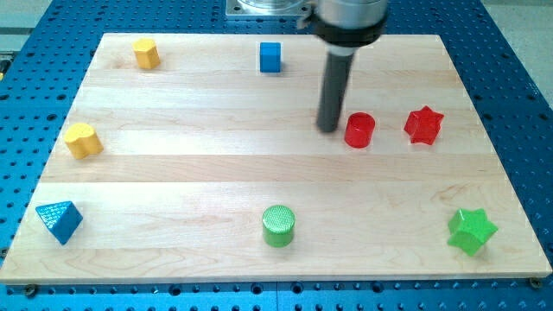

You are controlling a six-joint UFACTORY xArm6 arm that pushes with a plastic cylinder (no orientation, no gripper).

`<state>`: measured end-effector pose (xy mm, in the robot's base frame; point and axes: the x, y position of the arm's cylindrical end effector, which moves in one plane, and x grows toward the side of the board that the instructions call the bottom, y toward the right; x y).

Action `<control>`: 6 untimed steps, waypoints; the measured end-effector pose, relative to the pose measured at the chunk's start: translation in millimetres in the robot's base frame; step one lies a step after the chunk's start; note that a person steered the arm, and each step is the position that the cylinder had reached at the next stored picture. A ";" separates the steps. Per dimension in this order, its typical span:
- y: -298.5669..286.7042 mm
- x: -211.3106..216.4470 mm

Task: Place the red circle left to the red star

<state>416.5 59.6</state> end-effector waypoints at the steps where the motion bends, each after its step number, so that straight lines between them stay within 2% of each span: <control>1: 22.1 35.5; 4: 56.5 16.6; 5: 42.0 53.3; 6: 37.0 149.8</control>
